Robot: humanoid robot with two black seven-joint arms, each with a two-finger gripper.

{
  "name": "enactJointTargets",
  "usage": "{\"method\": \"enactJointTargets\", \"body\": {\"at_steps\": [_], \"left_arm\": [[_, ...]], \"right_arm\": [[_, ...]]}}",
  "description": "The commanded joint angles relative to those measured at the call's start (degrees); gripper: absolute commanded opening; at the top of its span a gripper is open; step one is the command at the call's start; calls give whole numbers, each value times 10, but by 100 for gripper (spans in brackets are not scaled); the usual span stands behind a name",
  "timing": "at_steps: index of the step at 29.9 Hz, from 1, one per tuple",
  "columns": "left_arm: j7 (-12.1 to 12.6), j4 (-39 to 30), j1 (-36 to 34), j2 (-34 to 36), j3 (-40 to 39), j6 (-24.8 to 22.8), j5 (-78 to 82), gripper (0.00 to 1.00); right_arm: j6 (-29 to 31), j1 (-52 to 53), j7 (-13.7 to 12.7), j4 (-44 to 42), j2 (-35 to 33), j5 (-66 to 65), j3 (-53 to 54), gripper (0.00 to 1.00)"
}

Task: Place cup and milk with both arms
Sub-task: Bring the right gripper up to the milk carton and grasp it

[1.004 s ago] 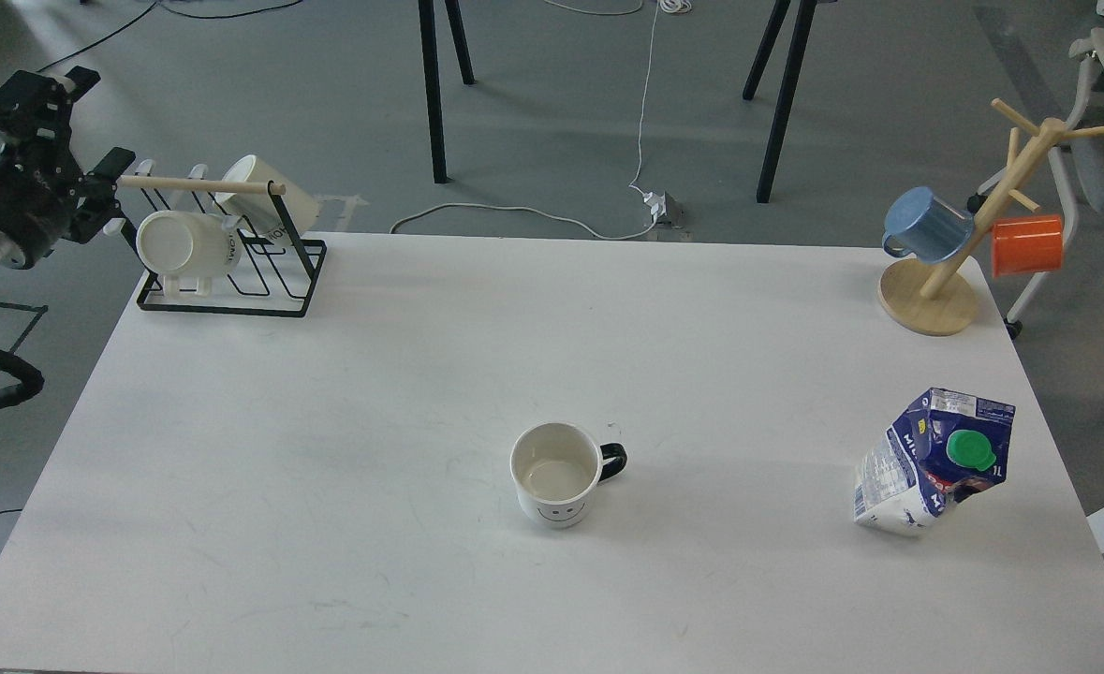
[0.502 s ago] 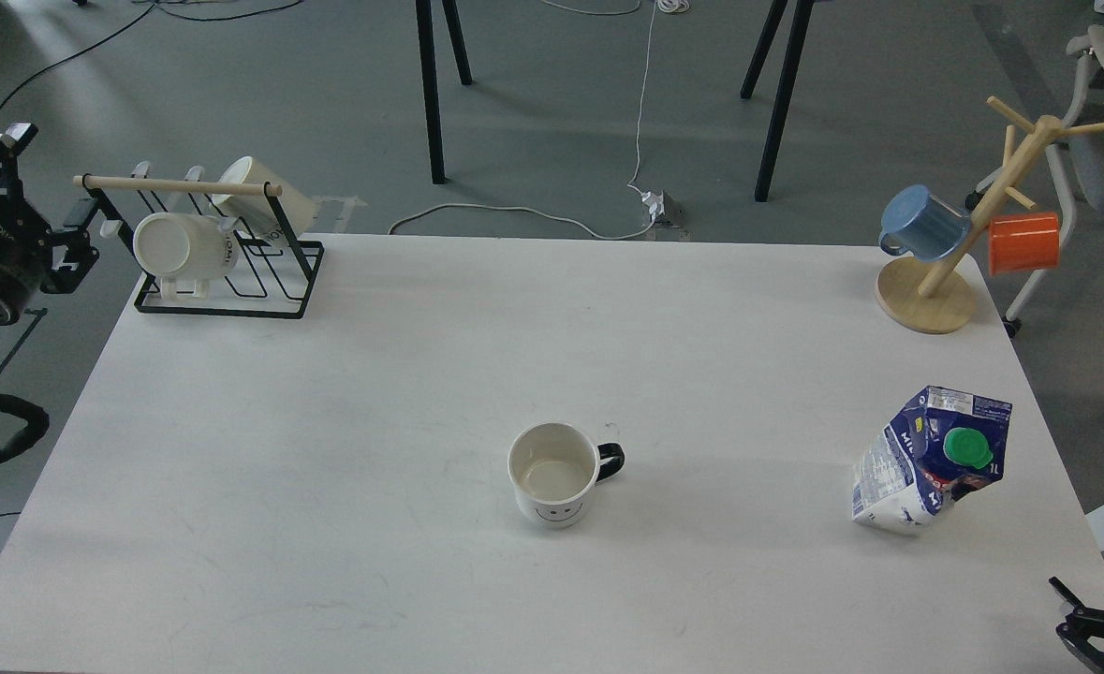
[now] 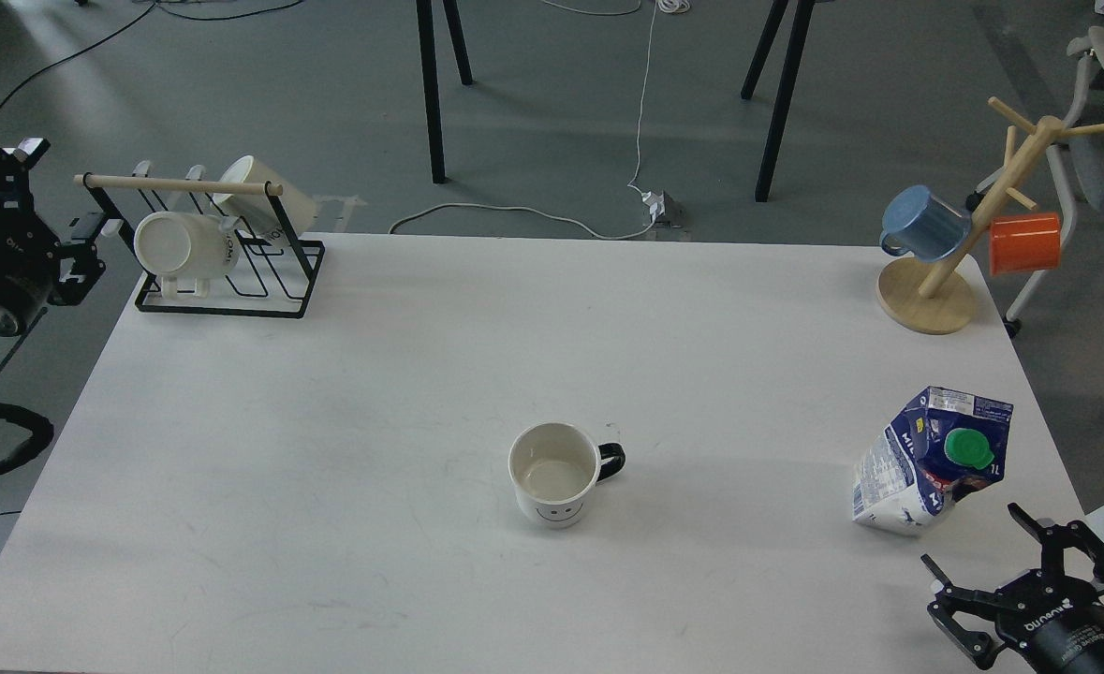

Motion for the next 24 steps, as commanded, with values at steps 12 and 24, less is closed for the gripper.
{"method": "enactJointTargets", "body": {"at_steps": [12,24], "left_arm": [[0,1,23,-13,1,0,2,97],[0,12,28,-15,2,0,3,97]], "right_arm": [[0,0,0,-39,100,-20,52,99],[0,8,0,-76,131,-21,81,99]]}}
